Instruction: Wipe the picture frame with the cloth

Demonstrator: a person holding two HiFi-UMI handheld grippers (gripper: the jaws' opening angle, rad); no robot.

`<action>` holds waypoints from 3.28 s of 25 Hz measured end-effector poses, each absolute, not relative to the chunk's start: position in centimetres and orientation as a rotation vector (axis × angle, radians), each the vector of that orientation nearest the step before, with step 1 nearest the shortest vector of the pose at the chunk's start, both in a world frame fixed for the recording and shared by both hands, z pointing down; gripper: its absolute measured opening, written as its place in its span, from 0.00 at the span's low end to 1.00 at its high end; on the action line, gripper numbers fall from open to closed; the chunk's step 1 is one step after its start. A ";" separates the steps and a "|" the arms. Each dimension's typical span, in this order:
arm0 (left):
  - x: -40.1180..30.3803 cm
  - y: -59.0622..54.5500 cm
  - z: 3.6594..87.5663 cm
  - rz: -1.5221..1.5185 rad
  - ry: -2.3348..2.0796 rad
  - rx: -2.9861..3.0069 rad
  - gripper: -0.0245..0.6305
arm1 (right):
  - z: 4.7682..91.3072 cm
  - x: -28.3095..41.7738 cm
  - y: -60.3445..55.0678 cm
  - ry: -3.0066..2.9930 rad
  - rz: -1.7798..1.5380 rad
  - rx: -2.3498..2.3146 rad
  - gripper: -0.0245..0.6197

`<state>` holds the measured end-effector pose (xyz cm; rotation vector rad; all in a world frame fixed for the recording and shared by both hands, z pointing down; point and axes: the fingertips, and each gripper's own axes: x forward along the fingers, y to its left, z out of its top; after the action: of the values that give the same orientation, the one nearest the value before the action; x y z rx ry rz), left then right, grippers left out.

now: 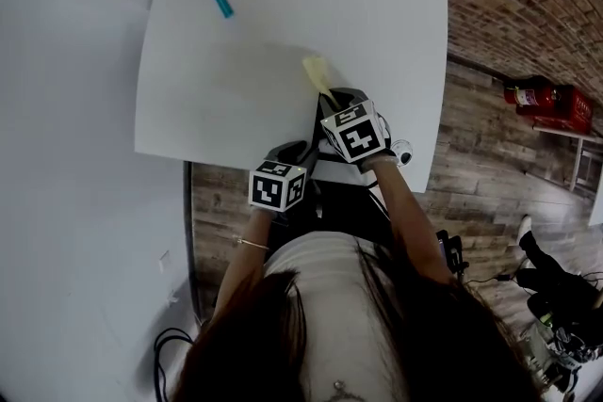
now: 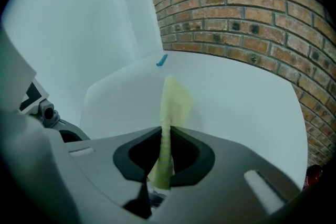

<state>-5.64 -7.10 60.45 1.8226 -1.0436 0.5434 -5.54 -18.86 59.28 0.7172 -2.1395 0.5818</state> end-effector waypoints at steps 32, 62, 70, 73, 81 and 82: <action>-5.8 -7.0 60.6 0.544 -1.066 1.823 0.21 | 59.5 -0.8 -19.3 -2.089 0.640 0.845 0.10; -5.9 -7.2 60.7 0.537 -1.088 1.816 0.22 | 59.6 3.9 -19.8 -2.039 0.673 0.976 0.10; -5.9 -7.2 60.7 0.536 -1.090 1.818 0.22 | 59.3 4.9 -19.5 -2.028 0.674 1.007 0.10; -5.8 -7.2 60.7 0.536 -1.090 1.818 0.22 | 59.3 4.8 -19.2 -2.031 0.678 1.002 0.10; -5.9 -7.2 60.7 0.533 -1.093 1.819 0.22 | 59.6 4.4 -18.3 -2.029 0.699 0.980 0.10; -5.9 -7.2 60.7 0.532 -1.092 1.820 0.22 | 59.7 4.4 -18.2 -2.029 0.702 0.979 0.10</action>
<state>-5.93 -7.19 60.73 1.8199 -1.0924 0.5315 4.36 -18.20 59.66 0.9786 -2.0292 0.7016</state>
